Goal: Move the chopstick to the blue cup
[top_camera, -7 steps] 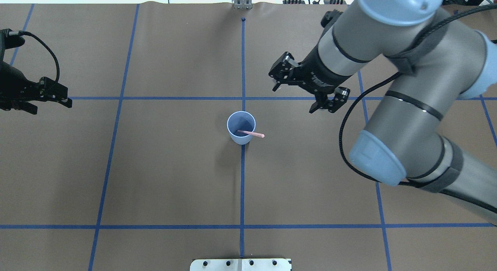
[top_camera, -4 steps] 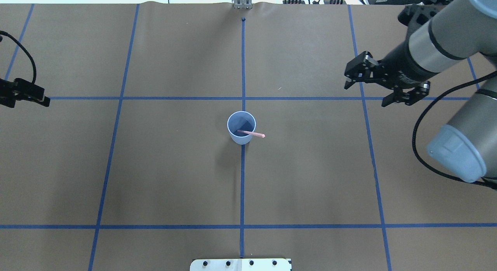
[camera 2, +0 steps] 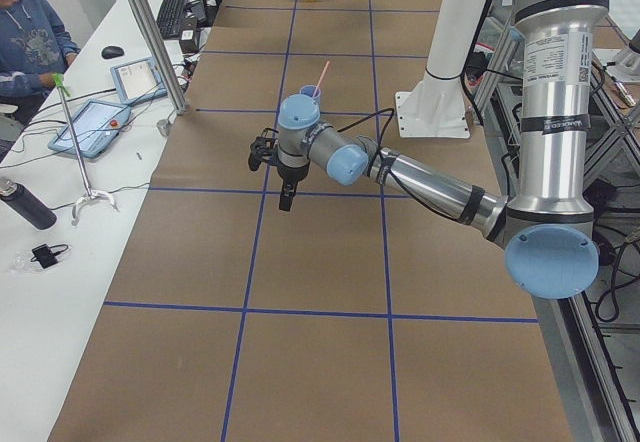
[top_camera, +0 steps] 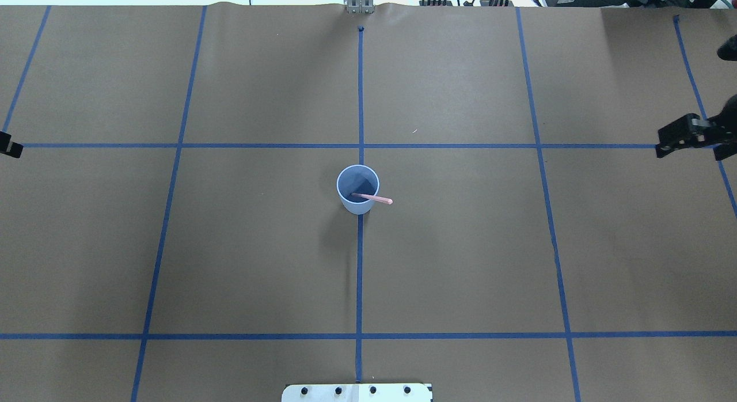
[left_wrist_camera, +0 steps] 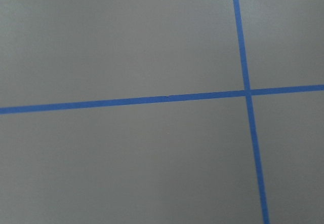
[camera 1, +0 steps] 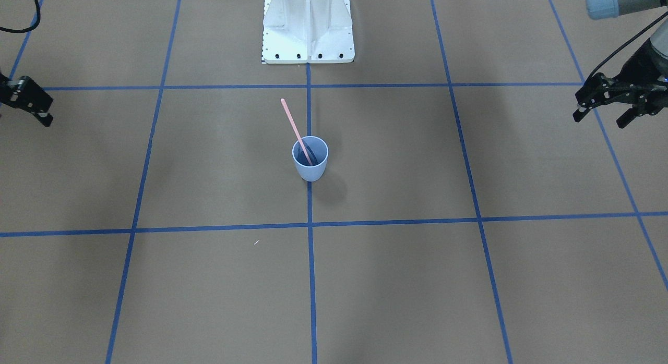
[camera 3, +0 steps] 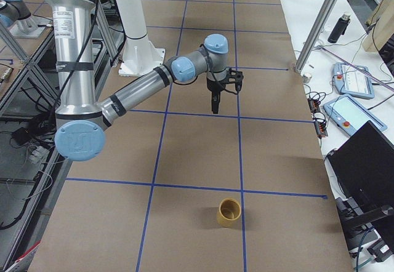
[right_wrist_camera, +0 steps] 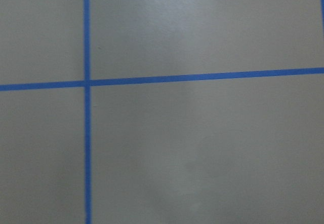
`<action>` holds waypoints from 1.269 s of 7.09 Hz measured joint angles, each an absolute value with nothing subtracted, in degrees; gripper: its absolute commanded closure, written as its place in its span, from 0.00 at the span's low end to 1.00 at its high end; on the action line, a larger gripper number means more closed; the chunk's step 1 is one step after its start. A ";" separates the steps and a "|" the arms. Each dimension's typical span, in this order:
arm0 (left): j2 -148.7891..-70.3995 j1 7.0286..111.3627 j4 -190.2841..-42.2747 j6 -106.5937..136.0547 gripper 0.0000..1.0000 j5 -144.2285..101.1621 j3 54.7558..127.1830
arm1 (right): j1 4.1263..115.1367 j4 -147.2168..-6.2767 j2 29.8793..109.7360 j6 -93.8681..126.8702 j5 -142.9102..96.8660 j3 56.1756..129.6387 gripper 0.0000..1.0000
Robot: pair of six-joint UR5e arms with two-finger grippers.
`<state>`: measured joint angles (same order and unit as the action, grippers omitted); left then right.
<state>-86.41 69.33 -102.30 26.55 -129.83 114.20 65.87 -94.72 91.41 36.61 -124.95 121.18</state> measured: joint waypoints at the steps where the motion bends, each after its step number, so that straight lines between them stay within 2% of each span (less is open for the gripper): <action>1: -86.10 70.19 -102.17 24.74 0.01 -130.02 114.34 | 67.94 -89.52 96.52 32.26 -125.22 120.11 0.00; 2: -86.24 70.61 -101.80 24.11 0.01 -130.11 114.37 | 69.29 -81.94 101.20 30.65 -126.44 118.64 0.00; 4: -86.82 70.79 -99.87 23.85 0.01 -130.14 114.39 | 72.92 -73.99 105.00 29.23 -130.92 116.45 0.00; 9: -87.25 70.78 -93.54 20.76 0.01 -129.92 113.54 | 72.60 -73.35 105.24 20.10 -132.45 116.06 0.00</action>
<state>-87.25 70.78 -93.54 20.76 -129.92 113.54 72.60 -73.35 105.24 20.10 -132.45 116.06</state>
